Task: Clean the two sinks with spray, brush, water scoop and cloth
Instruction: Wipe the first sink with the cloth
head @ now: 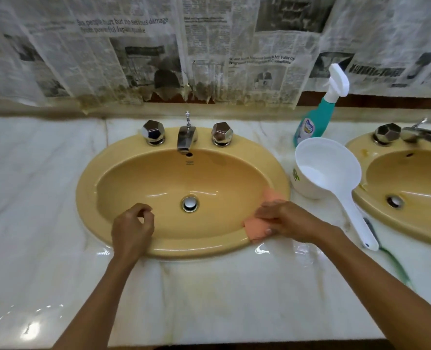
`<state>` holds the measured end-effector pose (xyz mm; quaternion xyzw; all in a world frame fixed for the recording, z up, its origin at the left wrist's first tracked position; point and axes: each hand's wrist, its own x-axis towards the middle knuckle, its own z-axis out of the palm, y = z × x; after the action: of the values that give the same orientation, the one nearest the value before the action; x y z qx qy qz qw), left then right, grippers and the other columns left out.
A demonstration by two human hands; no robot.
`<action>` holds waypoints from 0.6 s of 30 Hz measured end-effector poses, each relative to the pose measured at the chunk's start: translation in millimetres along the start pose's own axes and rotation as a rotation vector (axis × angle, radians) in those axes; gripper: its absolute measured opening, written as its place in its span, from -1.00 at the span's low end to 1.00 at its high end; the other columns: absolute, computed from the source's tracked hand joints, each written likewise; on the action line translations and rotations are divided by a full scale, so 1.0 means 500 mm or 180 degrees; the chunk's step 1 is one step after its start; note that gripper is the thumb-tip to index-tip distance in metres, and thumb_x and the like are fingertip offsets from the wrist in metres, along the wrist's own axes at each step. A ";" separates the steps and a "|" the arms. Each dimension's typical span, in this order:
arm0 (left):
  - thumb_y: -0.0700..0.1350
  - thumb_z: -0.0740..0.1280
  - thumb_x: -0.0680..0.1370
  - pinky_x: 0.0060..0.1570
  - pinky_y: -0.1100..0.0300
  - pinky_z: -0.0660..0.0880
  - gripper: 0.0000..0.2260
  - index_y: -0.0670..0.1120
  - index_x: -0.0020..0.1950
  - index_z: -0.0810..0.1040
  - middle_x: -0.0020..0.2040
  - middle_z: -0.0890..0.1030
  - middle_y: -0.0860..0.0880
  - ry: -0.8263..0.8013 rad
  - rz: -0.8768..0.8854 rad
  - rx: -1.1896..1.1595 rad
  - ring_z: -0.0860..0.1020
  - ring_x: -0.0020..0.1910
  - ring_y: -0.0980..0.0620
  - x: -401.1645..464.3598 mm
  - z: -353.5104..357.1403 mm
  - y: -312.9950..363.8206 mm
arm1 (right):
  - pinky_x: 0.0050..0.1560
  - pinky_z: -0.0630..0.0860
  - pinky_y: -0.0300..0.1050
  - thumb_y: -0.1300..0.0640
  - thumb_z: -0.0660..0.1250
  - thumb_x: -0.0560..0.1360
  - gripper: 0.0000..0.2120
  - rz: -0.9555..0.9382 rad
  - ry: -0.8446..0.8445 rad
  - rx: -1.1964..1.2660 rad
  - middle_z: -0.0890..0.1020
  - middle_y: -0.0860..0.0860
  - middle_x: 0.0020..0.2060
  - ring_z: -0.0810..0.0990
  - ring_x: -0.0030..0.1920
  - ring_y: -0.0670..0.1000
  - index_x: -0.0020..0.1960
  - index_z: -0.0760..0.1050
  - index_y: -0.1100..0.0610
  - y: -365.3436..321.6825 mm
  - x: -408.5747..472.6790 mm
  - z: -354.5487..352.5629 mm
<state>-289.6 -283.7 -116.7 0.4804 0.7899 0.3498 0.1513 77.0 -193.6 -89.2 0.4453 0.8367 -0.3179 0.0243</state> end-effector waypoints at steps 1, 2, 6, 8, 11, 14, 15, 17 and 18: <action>-0.14 0.22 0.46 -0.09 0.16 0.42 -0.75 -0.16 -0.07 0.68 -0.13 0.68 -0.06 0.0163 0.0020 -0.0289 0.59 -0.13 -0.06 0.001 -0.011 -0.003 | 0.30 0.36 -0.02 0.08 0.43 0.48 -0.66 0.0011 -0.0037 -0.0114 0.61 -0.07 0.12 0.53 0.17 0.02 0.25 0.57 -0.03 -0.015 0.002 0.011; -0.17 0.21 0.44 -0.04 0.18 0.41 -0.74 -0.19 -0.07 0.68 -0.10 0.67 -0.08 0.0302 0.0069 -0.0428 0.59 -0.09 -0.06 0.005 -0.024 -0.011 | 0.27 0.39 -0.03 0.06 0.43 0.48 -0.65 -0.0037 -0.0058 -0.0192 0.62 -0.08 0.15 0.53 0.18 0.01 0.26 0.57 -0.03 -0.042 0.005 0.028; -0.26 0.22 0.40 0.04 0.15 0.40 -0.77 -0.20 -0.06 0.64 -0.04 0.64 -0.12 0.0789 0.0103 -0.0322 0.57 0.00 -0.12 0.025 -0.089 -0.081 | 0.09 0.49 -0.04 -0.03 0.33 0.52 -0.63 -0.0409 0.0106 -0.0287 0.63 -0.09 0.19 0.56 0.16 0.02 0.31 0.52 -0.03 -0.218 0.048 0.135; -0.24 0.22 0.41 0.08 0.17 0.38 -0.76 -0.19 -0.05 0.64 -0.02 0.63 -0.12 0.0895 -0.0045 -0.0284 0.55 0.03 -0.14 0.044 -0.125 -0.130 | -0.05 0.50 -0.04 -0.01 0.31 0.49 -0.65 -0.0474 0.0374 -0.0358 0.64 -0.06 0.12 0.58 0.09 0.07 0.26 0.50 -0.02 -0.332 0.103 0.205; -0.25 0.20 0.41 0.08 0.21 0.36 -0.76 -0.18 -0.06 0.64 -0.02 0.63 -0.09 0.0850 -0.0081 -0.0232 0.54 0.05 -0.13 0.081 -0.174 -0.204 | -0.15 0.51 -0.14 0.21 0.43 0.27 -0.57 -0.0531 0.0878 -0.0229 0.66 -0.01 0.00 0.62 -0.08 0.11 0.14 0.57 0.08 -0.493 0.203 0.316; -0.34 0.21 0.43 0.08 0.24 0.34 -0.75 -0.17 -0.05 0.64 0.00 0.62 -0.08 0.0747 -0.0090 -0.0266 0.54 0.06 -0.11 0.115 -0.214 -0.263 | 0.03 0.52 -0.13 0.31 0.41 0.07 -0.42 -0.0396 0.1108 -0.0336 0.64 0.03 0.07 0.62 -0.01 0.10 0.10 0.61 0.13 -0.619 0.314 0.373; -0.34 0.20 0.42 0.08 0.25 0.35 -0.74 -0.17 -0.06 0.64 0.00 0.62 -0.08 0.0711 -0.0096 -0.0306 0.54 0.07 -0.10 0.127 -0.224 -0.278 | 0.12 0.53 -0.09 0.28 0.44 0.07 -0.39 -0.0315 0.1132 -0.0432 0.63 0.04 0.13 0.63 0.08 0.11 0.15 0.61 0.13 -0.648 0.355 0.381; -0.32 0.17 0.39 0.07 0.29 0.34 -0.72 -0.15 -0.07 0.63 -0.01 0.62 -0.06 0.0623 -0.0097 -0.0379 0.53 0.06 -0.09 0.154 -0.245 -0.308 | 0.35 0.38 0.11 0.18 0.44 0.25 -0.37 -0.0238 0.0930 -0.0609 0.54 0.12 0.31 0.51 0.33 0.16 0.33 0.51 0.20 -0.693 0.442 0.385; -0.31 0.16 0.38 0.06 0.30 0.34 -0.72 -0.15 -0.07 0.63 -0.01 0.62 -0.04 0.0580 -0.0079 -0.0428 0.53 0.06 -0.07 0.170 -0.252 -0.319 | 0.44 0.23 0.18 0.11 0.34 0.42 -0.42 -0.0265 0.0866 -0.0673 0.44 0.16 0.40 0.39 0.43 0.17 0.42 0.41 0.24 -0.709 0.482 0.375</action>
<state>-508.4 -308.6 -130.4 0.4256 0.7810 0.4424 0.1151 -383.4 -263.7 -135.9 0.4442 0.8787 -0.1657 -0.0557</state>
